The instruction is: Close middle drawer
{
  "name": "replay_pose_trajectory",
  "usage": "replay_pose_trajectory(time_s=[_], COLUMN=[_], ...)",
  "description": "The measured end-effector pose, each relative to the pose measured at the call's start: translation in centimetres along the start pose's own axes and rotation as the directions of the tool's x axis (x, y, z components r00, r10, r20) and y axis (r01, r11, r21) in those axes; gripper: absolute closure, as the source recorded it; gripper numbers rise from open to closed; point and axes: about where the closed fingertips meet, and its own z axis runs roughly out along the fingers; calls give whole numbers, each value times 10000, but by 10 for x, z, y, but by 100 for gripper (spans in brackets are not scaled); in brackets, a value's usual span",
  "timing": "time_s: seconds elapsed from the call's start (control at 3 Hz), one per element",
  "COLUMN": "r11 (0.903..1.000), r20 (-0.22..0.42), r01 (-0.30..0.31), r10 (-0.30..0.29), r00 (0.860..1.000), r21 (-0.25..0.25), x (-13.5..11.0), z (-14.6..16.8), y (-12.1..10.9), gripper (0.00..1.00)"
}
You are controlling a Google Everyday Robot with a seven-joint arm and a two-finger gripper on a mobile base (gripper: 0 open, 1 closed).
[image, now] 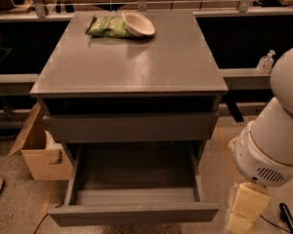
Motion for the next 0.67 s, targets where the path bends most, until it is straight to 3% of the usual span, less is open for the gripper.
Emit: replay_pose_trajectory(time_s=[0.33,0.67], r11=[10000,9974], r20=[0,46], r01=[-1,-472], r10=[1,475], r00=[10000,9989], r21=[-2,-545], x=[0,1], z=[0,34], y=[0,-4], gripper=[0,0])
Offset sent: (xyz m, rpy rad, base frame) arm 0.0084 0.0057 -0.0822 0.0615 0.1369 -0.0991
